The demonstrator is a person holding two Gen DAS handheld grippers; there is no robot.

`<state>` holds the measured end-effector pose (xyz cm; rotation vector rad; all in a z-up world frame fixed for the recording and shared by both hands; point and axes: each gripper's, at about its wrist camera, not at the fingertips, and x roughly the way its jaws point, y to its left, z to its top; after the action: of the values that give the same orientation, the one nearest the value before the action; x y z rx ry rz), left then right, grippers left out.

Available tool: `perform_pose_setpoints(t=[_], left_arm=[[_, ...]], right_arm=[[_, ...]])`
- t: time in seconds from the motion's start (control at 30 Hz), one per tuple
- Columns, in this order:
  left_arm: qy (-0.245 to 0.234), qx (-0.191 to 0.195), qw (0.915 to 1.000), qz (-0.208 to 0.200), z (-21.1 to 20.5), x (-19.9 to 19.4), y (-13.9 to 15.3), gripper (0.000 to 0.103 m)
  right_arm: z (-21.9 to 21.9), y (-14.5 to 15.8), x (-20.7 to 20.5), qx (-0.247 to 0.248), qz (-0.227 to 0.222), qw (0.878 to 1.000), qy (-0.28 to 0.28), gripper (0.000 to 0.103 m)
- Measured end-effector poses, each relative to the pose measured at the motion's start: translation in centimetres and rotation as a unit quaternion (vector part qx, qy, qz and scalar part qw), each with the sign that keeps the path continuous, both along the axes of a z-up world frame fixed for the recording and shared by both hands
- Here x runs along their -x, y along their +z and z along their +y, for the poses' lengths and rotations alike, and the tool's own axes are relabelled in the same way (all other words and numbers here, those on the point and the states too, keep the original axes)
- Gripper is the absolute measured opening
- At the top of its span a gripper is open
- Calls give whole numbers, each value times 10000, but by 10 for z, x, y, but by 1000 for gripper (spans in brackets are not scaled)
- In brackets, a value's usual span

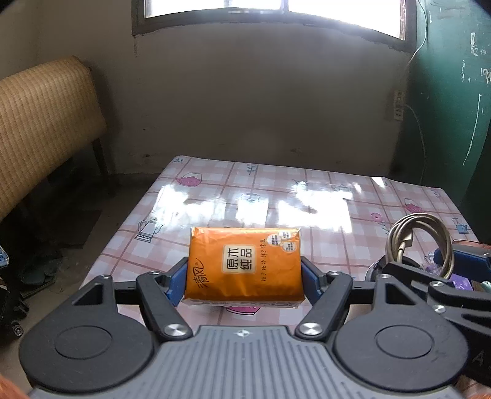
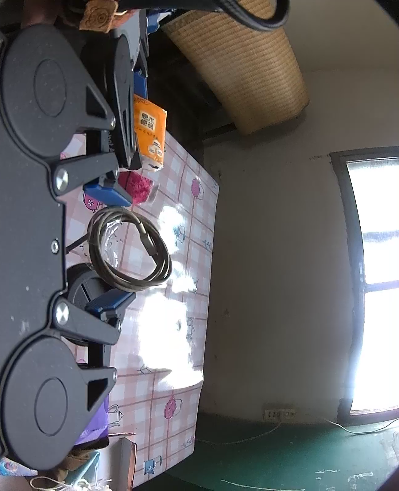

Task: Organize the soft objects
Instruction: 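Lift the tissue pack and cable and carry both toward the cardboard box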

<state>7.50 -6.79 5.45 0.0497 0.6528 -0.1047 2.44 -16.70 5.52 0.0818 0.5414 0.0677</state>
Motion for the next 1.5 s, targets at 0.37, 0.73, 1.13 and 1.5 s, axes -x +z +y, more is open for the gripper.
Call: perform_pose_setpoints(t=[0.37, 0.73, 1.13, 1.5], left_arm=[[-143, 16, 9999, 8, -15, -2, 0, 74], [-312, 28, 9995, 38, -31, -1, 0, 74], [-538, 42, 9985, 28, -51, 1, 3, 74], [-702, 50, 9975, 22, -66, 4, 4, 74]], right_arm=[[-15, 3, 3, 21, -9, 9999, -136, 71], [-31, 8, 8, 19, -32, 9995, -324, 71], [-53, 12, 14, 32, -52, 9985, -543, 71], [-71, 14, 19, 25, -69, 9975, -710, 71]])
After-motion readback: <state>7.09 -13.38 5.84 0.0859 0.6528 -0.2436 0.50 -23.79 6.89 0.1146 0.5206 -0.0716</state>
